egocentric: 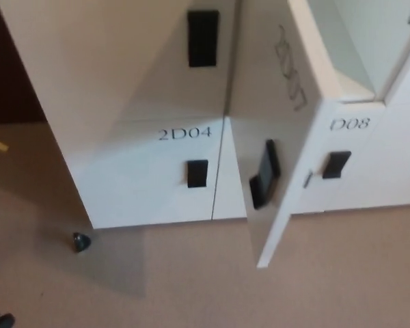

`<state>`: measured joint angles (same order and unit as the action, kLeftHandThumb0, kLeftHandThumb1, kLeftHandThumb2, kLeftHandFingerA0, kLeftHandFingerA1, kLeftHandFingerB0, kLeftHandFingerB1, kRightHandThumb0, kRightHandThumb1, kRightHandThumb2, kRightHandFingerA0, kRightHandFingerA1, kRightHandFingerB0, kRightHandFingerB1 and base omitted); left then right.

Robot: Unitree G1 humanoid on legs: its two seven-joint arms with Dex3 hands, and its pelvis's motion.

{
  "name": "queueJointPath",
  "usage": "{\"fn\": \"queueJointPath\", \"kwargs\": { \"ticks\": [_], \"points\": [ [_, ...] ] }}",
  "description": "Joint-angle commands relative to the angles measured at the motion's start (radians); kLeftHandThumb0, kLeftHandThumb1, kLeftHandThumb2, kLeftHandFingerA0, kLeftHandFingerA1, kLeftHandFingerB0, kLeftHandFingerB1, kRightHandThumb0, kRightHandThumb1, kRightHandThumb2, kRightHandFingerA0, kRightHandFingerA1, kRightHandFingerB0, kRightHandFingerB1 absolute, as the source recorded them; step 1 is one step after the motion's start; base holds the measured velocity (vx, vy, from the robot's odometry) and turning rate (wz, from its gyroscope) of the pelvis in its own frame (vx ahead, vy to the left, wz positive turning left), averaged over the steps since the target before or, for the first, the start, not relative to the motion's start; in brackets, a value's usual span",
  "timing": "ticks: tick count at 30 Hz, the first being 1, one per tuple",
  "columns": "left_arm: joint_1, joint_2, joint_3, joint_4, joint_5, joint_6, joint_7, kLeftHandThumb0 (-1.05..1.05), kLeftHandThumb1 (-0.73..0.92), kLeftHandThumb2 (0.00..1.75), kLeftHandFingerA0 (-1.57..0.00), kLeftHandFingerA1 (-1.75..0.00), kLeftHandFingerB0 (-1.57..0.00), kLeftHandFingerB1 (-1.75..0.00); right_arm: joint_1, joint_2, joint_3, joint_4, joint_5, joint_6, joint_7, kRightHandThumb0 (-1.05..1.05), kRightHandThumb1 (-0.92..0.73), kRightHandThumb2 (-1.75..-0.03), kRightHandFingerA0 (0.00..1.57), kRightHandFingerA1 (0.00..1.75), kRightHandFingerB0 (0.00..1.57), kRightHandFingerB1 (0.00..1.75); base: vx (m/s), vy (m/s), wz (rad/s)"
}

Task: The robot walks towards an open cabinet and lifts its left hand to push the door towards the right to close it.

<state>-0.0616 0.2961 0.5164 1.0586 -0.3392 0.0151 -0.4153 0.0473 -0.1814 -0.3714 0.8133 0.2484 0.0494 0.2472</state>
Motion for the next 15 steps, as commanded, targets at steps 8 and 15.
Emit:
{"fn": "queueJointPath", "kwargs": {
  "ticks": [8, 15],
  "points": [
    [0.005, 0.008, -0.016, 0.002, 0.002, -0.01, 0.01, -0.16, 0.65, 0.59, -0.66, -0.5, -0.58, -0.45, 0.002, -0.024, 0.007, 0.025, -0.007, -0.03, 0.006, -0.16, -0.65, -0.59, 0.64, 0.48, 0.53, 0.43, 0.06, 0.044, -0.34],
    [0.028, 0.003, -0.02, -0.011, 0.0, -0.023, 0.015, -0.16, 0.64, 0.58, -0.69, -0.5, -0.52, -0.43, -0.007, -0.03, 0.021, 0.051, -0.019, -0.047, 0.007, -0.28, -0.56, -0.68, 0.63, 0.54, 0.5, 0.48, 0.06, -0.084, -0.68]
  ]
}}
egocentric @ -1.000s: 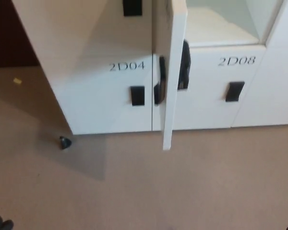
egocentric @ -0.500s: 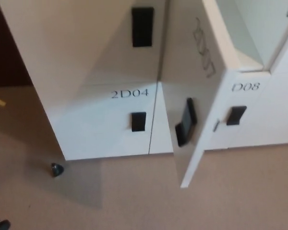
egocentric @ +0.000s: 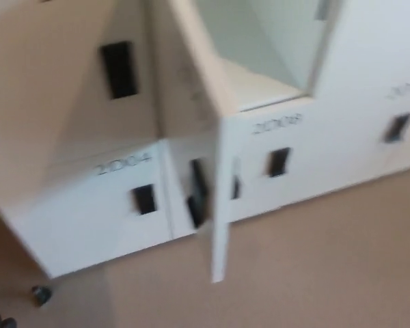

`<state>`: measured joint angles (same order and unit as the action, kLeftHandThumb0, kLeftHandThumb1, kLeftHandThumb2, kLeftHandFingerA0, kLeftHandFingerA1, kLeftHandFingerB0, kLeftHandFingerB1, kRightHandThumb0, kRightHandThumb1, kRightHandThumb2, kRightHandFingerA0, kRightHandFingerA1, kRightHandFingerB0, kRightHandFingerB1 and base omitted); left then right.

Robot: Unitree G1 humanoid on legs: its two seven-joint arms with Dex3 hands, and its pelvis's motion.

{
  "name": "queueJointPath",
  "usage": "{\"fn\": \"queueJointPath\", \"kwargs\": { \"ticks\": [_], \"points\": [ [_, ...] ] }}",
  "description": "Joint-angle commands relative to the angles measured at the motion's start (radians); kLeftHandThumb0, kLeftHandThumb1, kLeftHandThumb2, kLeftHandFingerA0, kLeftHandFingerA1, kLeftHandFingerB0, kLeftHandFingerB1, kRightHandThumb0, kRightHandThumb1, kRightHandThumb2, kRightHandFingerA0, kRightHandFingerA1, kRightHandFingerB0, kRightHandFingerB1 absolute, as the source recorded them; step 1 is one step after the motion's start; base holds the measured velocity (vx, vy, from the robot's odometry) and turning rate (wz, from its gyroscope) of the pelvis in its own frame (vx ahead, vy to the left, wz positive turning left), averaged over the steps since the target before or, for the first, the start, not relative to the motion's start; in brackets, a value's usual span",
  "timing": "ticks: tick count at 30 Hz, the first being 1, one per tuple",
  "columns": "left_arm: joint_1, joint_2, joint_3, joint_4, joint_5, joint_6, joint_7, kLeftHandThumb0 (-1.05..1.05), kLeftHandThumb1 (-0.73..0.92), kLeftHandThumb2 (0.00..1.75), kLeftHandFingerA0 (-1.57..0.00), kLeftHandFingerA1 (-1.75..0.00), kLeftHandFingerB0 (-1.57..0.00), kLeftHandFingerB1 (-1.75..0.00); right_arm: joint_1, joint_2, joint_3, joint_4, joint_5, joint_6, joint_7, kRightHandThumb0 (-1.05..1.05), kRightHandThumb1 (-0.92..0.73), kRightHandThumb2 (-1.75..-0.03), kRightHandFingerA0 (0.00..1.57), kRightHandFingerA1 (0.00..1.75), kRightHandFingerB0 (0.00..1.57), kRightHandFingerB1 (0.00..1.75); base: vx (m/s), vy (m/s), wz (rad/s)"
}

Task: The robot walks towards an open cabinet and lifts its left hand to push the door towards the right to close it.

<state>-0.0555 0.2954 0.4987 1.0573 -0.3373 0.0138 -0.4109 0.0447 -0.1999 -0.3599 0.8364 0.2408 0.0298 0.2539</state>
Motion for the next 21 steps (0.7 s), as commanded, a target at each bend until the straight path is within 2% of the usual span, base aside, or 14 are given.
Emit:
{"fn": "queueJointPath", "kwargs": {
  "ticks": [1, 4, 5, 8, 9, 10, 21],
  "points": [
    [0.024, 0.003, -0.004, -0.012, -0.001, -0.023, 0.012, -0.16, 0.64, 0.58, -0.69, -0.5, -0.52, -0.43, -0.004, -0.012, 0.011, 0.028, -0.013, -0.029, -0.001, -0.28, -0.56, -0.68, 0.63, 0.54, 0.5, 0.48, 0.0, -0.075, -0.59],
    [0.026, 0.003, -0.008, -0.014, 0.001, -0.021, 0.01, -0.17, 0.64, 0.58, -0.68, -0.49, -0.5, -0.42, -0.004, -0.013, 0.013, 0.032, -0.012, -0.037, 0.003, -0.27, -0.56, -0.68, 0.62, 0.55, 0.51, 0.49, 0.02, 0.015, -0.61],
    [0.028, 0.004, -0.01, -0.018, 0.001, -0.019, 0.005, -0.18, 0.63, 0.58, -0.68, -0.49, -0.53, -0.43, -0.001, -0.012, 0.014, 0.029, -0.011, -0.041, 0.005, -0.18, -0.63, -0.58, 0.65, 0.49, 0.53, 0.43, 0.07, 0.123, -0.52],
    [0.03, 0.004, -0.013, -0.02, 0.001, -0.022, 0.004, -0.17, 0.64, 0.58, -0.68, -0.49, -0.52, -0.43, -0.001, -0.014, 0.018, 0.031, -0.013, -0.041, 0.005, -0.26, -0.58, -0.67, 0.63, 0.54, 0.48, 0.47, 0.04, 0.169, -0.46],
    [0.029, 0.004, -0.014, -0.017, 0.003, -0.024, 0.007, -0.18, 0.64, 0.58, -0.7, -0.49, -0.54, -0.43, -0.001, -0.014, 0.019, 0.033, -0.014, -0.042, 0.003, -0.26, -0.56, -0.67, 0.63, 0.54, 0.49, 0.48, -0.01, 0.193, -0.22],
    [0.029, 0.004, -0.017, -0.014, 0.005, -0.029, 0.009, -0.19, 0.63, 0.58, -0.68, -0.49, -0.53, -0.43, -0.001, -0.015, 0.023, 0.034, -0.016, -0.045, 0.001, -0.18, -0.62, -0.58, 0.65, 0.49, 0.51, 0.42, 0.02, 0.229, -0.42],
    [0.014, 0.007, -0.019, -0.009, -0.001, -0.024, 0.008, -0.18, 0.64, 0.58, -0.69, -0.5, -0.54, -0.44, -0.004, -0.013, 0.033, 0.036, -0.016, -0.055, -0.01, -0.19, -0.63, -0.58, 0.66, 0.48, 0.55, 0.44, 0.02, 0.096, -0.26]
  ]
}}
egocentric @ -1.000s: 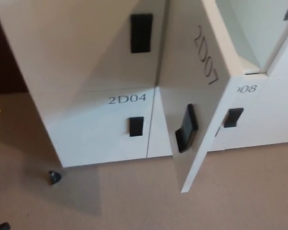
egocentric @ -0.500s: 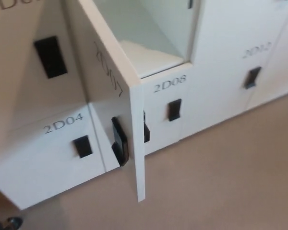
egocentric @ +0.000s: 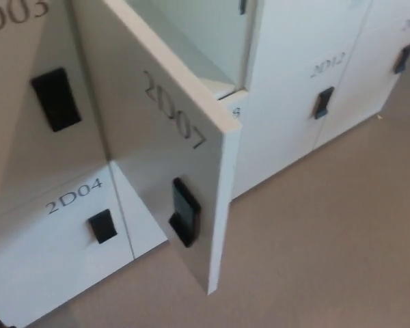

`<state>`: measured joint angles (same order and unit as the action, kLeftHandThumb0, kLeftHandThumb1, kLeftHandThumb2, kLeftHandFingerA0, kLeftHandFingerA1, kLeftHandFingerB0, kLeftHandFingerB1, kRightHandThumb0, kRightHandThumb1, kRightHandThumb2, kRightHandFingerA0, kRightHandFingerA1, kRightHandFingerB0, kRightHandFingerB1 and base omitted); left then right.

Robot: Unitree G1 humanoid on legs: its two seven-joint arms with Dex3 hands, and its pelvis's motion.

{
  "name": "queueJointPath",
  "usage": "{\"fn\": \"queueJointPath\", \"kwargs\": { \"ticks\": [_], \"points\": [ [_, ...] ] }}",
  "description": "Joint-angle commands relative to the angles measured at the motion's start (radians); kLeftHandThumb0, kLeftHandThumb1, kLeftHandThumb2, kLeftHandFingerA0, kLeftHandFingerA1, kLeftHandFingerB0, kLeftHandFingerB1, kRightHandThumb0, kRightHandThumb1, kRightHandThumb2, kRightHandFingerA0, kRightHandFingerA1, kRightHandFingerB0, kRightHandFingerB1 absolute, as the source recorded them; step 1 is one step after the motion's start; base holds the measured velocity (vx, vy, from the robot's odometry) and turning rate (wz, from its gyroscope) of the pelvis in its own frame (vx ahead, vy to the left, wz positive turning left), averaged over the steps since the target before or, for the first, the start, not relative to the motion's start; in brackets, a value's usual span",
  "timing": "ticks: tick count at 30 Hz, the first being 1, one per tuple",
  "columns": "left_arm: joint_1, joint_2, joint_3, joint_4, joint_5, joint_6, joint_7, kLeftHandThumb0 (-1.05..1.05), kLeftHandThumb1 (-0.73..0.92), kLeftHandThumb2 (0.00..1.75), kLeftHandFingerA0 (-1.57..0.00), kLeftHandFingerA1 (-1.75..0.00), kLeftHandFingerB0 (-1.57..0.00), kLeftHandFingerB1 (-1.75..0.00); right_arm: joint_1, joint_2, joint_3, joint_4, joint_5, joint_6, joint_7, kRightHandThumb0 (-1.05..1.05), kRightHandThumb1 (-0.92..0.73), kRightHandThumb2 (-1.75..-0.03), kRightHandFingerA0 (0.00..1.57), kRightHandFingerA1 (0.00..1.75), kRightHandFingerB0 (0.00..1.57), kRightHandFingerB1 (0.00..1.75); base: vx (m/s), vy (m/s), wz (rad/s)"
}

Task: The robot walks towards an open cabinet and lifts its left hand to push the door towards the right to close it.

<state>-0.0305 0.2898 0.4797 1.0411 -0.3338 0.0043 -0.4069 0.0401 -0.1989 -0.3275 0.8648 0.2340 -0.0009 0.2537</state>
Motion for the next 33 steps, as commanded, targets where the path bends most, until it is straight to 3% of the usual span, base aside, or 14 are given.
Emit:
{"fn": "queueJointPath", "kwargs": {
  "ticks": [1, 12, 25, 26, 28, 29, 33],
  "points": [
    [-0.012, 0.013, 0.001, 0.009, -0.006, -0.015, 0.001, -0.18, 0.64, 0.58, -0.69, -0.5, -0.54, -0.44, 0.0, -0.015, 0.001, 0.007, -0.01, -0.024, -0.011, -0.19, -0.63, -0.58, 0.66, 0.48, 0.55, 0.44, -0.02, -0.015, -0.16],
    [-0.019, 0.016, -0.009, 0.004, 0.004, -0.017, 0.003, -0.17, 0.64, 0.58, -0.67, -0.5, -0.5, -0.42, -0.001, -0.018, 0.006, 0.013, -0.008, -0.027, -0.008, -0.19, -0.65, -0.59, 0.66, 0.49, 0.52, 0.43, -0.01, -0.138, -0.27],
    [-0.022, 0.019, -0.023, 0.02, 0.01, -0.037, 0.0, -0.19, 0.62, 0.58, -0.69, -0.5, -0.55, -0.43, 0.002, -0.018, 0.003, 0.024, -0.003, -0.028, -0.011, -0.18, -0.62, -0.58, 0.65, 0.48, 0.53, 0.43, -0.01, 0.217, -0.13],
    [-0.024, 0.018, -0.022, 0.016, 0.008, -0.034, 0.003, -0.26, 0.57, 0.66, -0.69, -0.56, -0.52, -0.48, 0.0, -0.018, 0.001, 0.024, -0.001, -0.027, -0.012, -0.19, -0.63, -0.58, 0.66, 0.48, 0.52, 0.43, -0.02, 0.046, -0.08],
    [-0.026, 0.017, -0.02, 0.012, 0.003, -0.03, 0.006, -0.26, 0.57, 0.66, -0.69, -0.56, -0.52, -0.48, -0.001, -0.017, 0.0, 0.022, 0.0, -0.025, -0.013, -0.19, -0.63, -0.58, 0.66, 0.48, 0.52, 0.43, 0.0, 0.0, 0.0],
    [-0.028, 0.017, -0.019, 0.009, 0.0, -0.025, 0.007, -0.17, 0.62, 0.58, -0.69, -0.5, -0.54, -0.43, 0.0, -0.016, 0.001, 0.016, -0.003, -0.022, -0.019, -0.19, -0.63, -0.58, 0.67, 0.48, 0.53, 0.42, 0.0, 0.0, 0.0],
    [-0.03, 0.019, -0.021, 0.005, -0.001, -0.019, 0.001, -0.18, 0.63, 0.58, -0.67, -0.5, -0.52, -0.42, 0.002, -0.015, 0.003, 0.009, -0.007, -0.017, -0.029, -0.18, -0.65, -0.59, 0.67, 0.47, 0.54, 0.42, -0.02, -0.062, -0.03]
  ]
}}
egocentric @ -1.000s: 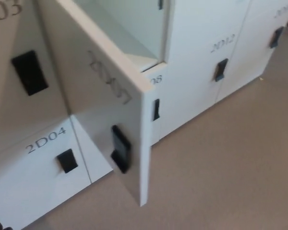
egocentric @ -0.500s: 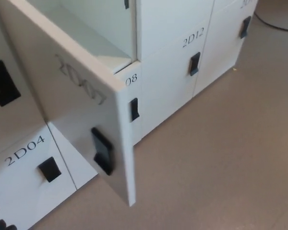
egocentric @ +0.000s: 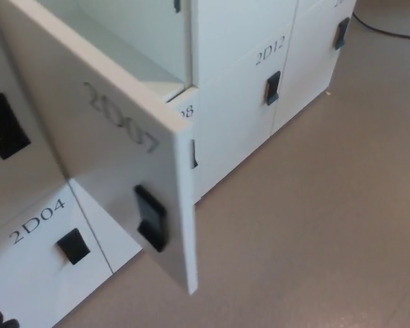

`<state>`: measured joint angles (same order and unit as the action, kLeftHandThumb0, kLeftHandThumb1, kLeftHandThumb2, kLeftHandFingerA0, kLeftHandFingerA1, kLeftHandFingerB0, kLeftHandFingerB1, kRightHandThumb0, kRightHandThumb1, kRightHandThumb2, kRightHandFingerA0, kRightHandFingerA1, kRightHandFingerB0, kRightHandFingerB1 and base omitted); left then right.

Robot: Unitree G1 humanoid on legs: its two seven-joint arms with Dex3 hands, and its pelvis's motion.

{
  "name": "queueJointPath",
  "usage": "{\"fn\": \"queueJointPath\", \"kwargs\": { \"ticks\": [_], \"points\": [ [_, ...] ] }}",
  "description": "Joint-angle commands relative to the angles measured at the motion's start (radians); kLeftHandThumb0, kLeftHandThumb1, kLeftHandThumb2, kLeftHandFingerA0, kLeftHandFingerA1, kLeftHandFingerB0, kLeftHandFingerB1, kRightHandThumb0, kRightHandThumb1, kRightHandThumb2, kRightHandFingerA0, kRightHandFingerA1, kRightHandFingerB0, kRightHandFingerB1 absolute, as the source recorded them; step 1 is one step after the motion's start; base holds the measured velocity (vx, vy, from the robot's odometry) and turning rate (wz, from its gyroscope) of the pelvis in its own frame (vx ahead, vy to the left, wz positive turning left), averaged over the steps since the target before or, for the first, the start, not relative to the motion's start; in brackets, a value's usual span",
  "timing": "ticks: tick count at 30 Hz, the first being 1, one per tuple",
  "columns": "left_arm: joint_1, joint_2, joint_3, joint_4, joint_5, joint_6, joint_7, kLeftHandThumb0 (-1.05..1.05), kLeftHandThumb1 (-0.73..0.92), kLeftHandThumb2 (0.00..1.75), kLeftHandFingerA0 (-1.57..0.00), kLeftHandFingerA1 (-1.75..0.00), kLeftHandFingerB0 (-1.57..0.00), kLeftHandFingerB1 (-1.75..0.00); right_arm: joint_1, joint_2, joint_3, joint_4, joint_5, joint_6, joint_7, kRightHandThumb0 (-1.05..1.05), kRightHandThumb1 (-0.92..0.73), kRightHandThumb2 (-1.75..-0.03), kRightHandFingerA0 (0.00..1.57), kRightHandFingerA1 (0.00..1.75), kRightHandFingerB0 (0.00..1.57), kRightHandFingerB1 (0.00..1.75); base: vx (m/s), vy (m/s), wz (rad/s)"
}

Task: The robot walks towards an open cabinet and lifts its left hand to push the door towards the right to close it.

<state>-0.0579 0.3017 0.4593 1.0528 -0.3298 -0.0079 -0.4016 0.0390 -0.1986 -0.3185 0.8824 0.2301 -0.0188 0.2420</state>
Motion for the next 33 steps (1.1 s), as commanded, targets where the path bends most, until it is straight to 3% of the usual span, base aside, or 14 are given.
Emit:
{"fn": "queueJointPath", "kwargs": {
  "ticks": [1, 12, 33],
  "points": [
    [-0.002, 0.009, -0.001, -0.005, -0.005, -0.008, -0.011, -0.19, 0.62, 0.58, -0.65, -0.49, -0.52, -0.42, 0.006, -0.015, -0.006, -0.01, -0.003, -0.001, -0.014, -0.18, -0.64, -0.58, 0.65, 0.47, 0.53, 0.43, -0.03, -0.167, 0.11],
    [-0.005, 0.008, -0.006, -0.011, -0.001, -0.01, -0.007, -0.2, 0.63, 0.58, -0.68, -0.49, -0.52, -0.42, 0.012, -0.015, -0.005, -0.008, -0.002, -0.013, -0.008, -0.19, -0.63, -0.58, 0.65, 0.47, 0.52, 0.42, -0.04, -0.087, -0.09],
    [-0.019, 0.014, -0.013, -0.005, -0.001, -0.008, -0.011, -0.2, 0.61, 0.57, -0.67, -0.49, -0.52, -0.42, 0.017, -0.016, 0.008, -0.015, -0.014, -0.016, -0.021, -0.19, -0.64, -0.59, 0.64, 0.47, 0.52, 0.42, 0.04, 0.16, 0.08]
  ]
}}
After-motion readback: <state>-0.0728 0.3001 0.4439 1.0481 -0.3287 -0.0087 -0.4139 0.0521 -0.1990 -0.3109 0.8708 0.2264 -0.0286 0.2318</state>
